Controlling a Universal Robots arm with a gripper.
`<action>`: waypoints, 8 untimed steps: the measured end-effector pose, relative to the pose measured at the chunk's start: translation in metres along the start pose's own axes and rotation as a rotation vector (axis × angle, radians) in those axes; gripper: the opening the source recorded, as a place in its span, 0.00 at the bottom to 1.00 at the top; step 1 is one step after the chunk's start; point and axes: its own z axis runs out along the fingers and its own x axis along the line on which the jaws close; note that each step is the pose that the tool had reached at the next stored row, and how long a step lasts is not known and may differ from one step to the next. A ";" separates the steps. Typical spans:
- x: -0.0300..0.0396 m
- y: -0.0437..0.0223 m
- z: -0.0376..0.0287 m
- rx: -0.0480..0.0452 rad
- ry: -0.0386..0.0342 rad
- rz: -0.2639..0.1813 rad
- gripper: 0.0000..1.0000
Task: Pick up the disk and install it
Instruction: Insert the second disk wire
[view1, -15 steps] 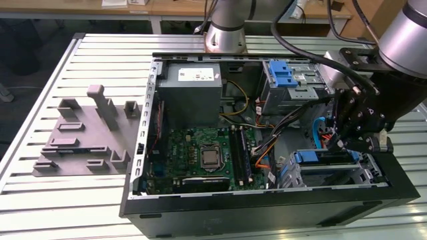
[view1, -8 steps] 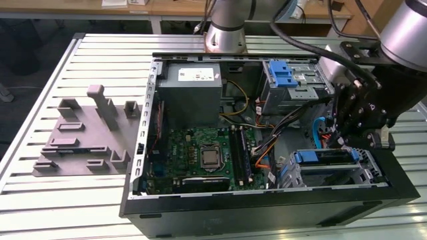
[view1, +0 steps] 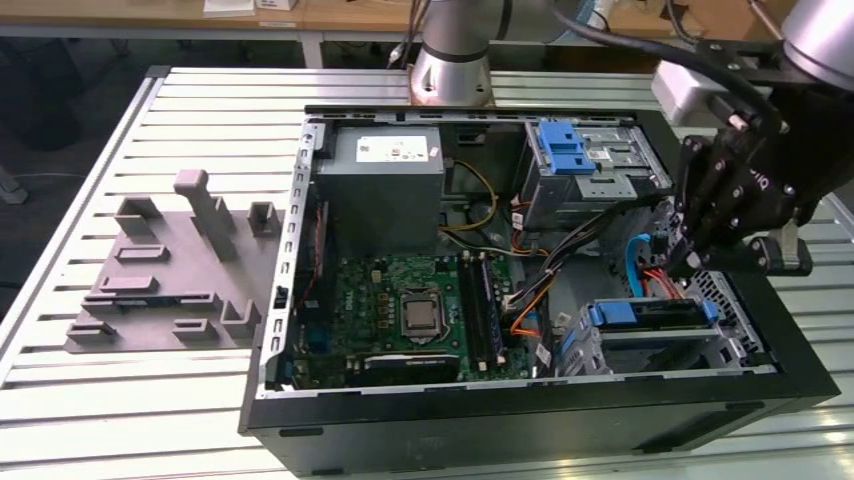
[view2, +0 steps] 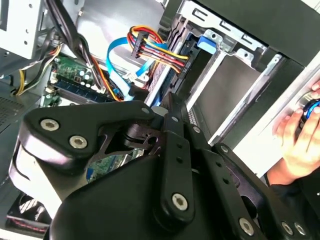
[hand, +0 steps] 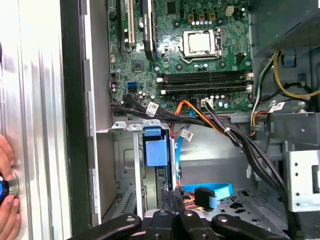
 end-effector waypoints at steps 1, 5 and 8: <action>-0.0006 0.0004 -0.0021 0.0000 0.0001 0.000 0.11; -0.0020 0.0041 -0.0089 0.0000 -0.0001 0.000 0.11; -0.0058 0.0067 -0.0098 0.0000 0.0001 0.000 0.11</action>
